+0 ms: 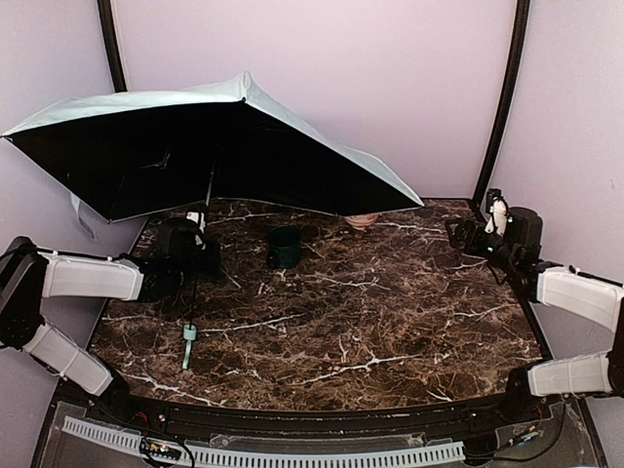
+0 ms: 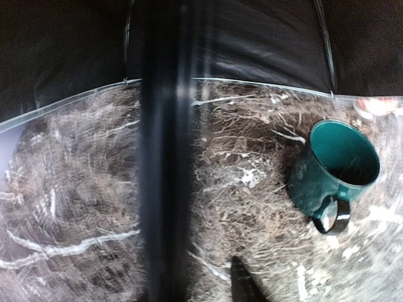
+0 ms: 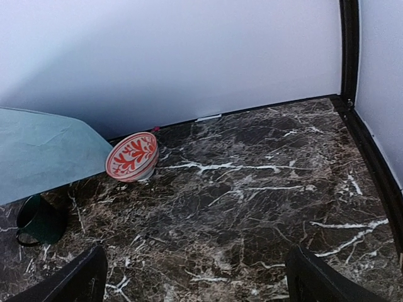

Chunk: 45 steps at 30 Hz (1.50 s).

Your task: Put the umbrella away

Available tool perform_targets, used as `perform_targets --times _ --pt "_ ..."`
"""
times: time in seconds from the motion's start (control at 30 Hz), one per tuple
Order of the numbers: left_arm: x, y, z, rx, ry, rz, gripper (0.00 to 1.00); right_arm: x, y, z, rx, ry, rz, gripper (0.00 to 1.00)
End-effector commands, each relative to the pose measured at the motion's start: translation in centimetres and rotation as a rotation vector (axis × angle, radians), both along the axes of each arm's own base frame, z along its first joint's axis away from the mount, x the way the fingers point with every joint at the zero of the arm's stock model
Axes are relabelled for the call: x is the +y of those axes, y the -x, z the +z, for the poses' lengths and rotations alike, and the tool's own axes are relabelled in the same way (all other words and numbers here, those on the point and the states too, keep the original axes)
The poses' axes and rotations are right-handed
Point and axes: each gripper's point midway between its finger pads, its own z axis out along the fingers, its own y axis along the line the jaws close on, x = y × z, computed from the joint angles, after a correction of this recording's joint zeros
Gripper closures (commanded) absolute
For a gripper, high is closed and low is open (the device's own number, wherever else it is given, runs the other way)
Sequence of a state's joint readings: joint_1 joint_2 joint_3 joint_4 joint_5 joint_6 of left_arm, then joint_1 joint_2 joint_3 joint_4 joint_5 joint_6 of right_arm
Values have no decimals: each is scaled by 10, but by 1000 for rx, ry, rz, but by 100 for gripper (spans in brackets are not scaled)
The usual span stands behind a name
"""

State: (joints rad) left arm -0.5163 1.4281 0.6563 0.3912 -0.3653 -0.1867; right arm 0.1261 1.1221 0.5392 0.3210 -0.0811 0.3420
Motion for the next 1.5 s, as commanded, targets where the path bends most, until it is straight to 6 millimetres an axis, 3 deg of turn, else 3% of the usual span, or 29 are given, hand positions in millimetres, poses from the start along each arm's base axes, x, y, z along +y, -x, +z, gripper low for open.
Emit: perform_targets --times 0.0,0.07,0.27,0.37,0.57,0.63,0.73,0.83,0.97,1.07,1.23,1.47 --pt "10 9 5 23 3 35 87 20 1 14 -23 -21 71 0" --pt "7 13 11 8 48 18 100 26 2 15 -25 -22 86 0" --pt "-12 11 46 -75 169 -63 100 52 2 30 -35 -17 166 3" --pt "-21 4 81 -152 198 -94 100 72 5 45 -51 1 221 4" --pt "-20 -4 173 -373 206 -101 100 105 19 75 -99 -11 326 4" --pt "-29 -5 199 -405 227 -125 100 114 26 84 -120 -25 356 4" --pt "-52 0 216 -417 257 -203 100 139 41 95 -147 -40 448 5" --pt "-75 6 218 -402 298 -256 100 178 66 100 -178 -32 632 6" --pt "-126 23 220 -377 339 -377 100 227 111 112 -241 -70 886 7" --pt "-172 45 217 -353 350 -520 100 248 126 149 -327 -186 986 7" --pt "-210 73 205 -298 425 -640 100 256 107 227 -457 -364 925 8" --pt "-254 99 188 -230 483 -784 100 262 77 288 -542 -556 825 8"
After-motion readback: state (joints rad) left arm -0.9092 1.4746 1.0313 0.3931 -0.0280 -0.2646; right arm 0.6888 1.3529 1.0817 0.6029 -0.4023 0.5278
